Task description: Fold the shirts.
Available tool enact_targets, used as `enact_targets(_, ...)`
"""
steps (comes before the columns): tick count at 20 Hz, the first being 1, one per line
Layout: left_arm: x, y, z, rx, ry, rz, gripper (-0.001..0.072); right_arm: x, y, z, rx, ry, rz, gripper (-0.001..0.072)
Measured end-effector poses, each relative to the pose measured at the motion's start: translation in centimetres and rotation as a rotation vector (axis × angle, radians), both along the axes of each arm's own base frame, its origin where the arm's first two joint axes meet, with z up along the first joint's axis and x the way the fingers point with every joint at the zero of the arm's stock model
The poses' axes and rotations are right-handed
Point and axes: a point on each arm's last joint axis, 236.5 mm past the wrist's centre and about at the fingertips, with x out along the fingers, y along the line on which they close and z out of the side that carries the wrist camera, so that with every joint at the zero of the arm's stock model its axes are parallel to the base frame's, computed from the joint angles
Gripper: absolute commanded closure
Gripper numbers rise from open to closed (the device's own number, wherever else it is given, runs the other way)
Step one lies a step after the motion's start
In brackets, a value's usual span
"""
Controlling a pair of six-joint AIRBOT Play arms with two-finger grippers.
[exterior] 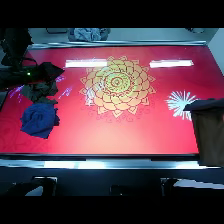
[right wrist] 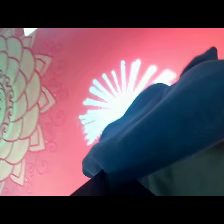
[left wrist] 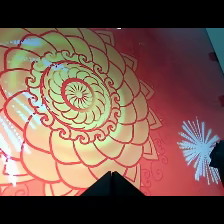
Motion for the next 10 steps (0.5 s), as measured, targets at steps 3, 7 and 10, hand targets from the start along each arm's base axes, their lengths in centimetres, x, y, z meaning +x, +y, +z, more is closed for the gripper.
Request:
enact_targets(3, 0.0, -0.1, 0.0, 0.001, -0.001, -0.002, 0.0673, -3.7, -1.4, -1.6, -0.03, 0.171, -0.097, 0.0661)
enact_targets(7, -0.3, -0.7, 0.0, 0.011, -0.01, -0.026, 0.0673, -8.4, -1.7, -4.9, -0.026, 0.393, -0.212, 0.066)
enact_targets(10, -0.5, -1.3, 0.0, 0.015, -0.013, -0.042, 0.0673, -11.8, 0.2, -8.1, 0.01, 0.54, -0.279, 0.0659)
